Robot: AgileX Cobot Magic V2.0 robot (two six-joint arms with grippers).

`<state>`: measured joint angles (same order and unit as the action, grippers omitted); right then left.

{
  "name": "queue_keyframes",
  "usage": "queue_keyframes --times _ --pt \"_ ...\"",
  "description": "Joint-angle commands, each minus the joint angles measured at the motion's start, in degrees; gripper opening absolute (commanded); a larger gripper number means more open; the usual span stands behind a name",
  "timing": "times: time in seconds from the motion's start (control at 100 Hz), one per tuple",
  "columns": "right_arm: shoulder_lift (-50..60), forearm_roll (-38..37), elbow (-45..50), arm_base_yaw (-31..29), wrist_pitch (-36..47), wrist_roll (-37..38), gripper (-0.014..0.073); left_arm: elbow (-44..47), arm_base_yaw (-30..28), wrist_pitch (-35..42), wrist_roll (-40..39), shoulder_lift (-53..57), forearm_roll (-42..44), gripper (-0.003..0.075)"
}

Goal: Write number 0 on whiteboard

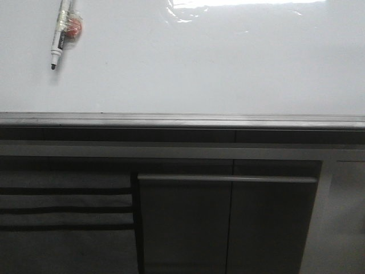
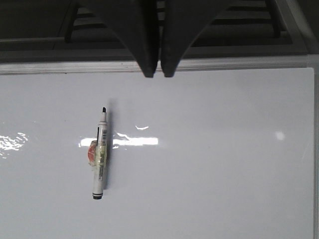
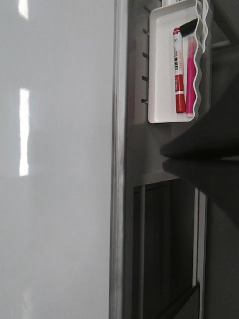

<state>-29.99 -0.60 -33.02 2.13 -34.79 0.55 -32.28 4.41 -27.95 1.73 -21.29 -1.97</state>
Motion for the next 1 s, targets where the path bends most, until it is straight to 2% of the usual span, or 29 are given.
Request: queue_keyframes --times 0.0,0.04,0.16,0.22,0.32,0.42,0.64,0.99 --pt "-1.9 0.1 -1.9 -0.3 3.4 -0.6 -0.0029 -2.1 0.6 4.3 -0.3 -1.9 -0.6 0.0078" --pt "-2.2 0.1 -1.9 -0.3 3.4 -0.6 0.001 -2.1 0.6 4.4 0.0 -2.5 -0.6 0.0154" --pt "-3.2 0.6 -1.9 -0.3 3.4 -0.6 0.0199 -2.1 0.7 5.1 0.5 -5.0 -1.6 0.0401" --pt "-3.2 0.6 -1.9 -0.3 3.5 -0.6 0.0259 -2.1 0.8 5.1 0.7 -6.6 -1.6 0.0451" --pt "-3.2 1.5 -1.9 -0.3 3.6 -0.6 0.0279 -2.1 2.5 6.5 1.2 -10.0 -4.0 0.0442" --pt "-3.2 1.9 -1.9 -0.3 3.7 -0.6 0.0279 -2.4 6.3 9.1 5.2 -14.1 -5.7 0.0425" --pt "-3.2 2.1 -1.9 -0.3 3.7 -0.6 0.0279 -8.0 14.5 11.1 5.2 -27.0 -5.7 0.0405" --pt "-3.2 2.1 -1.9 -0.3 3.4 -0.6 0.0279 -20.4 13.7 15.0 4.9 -48.5 -5.8 0.0405"
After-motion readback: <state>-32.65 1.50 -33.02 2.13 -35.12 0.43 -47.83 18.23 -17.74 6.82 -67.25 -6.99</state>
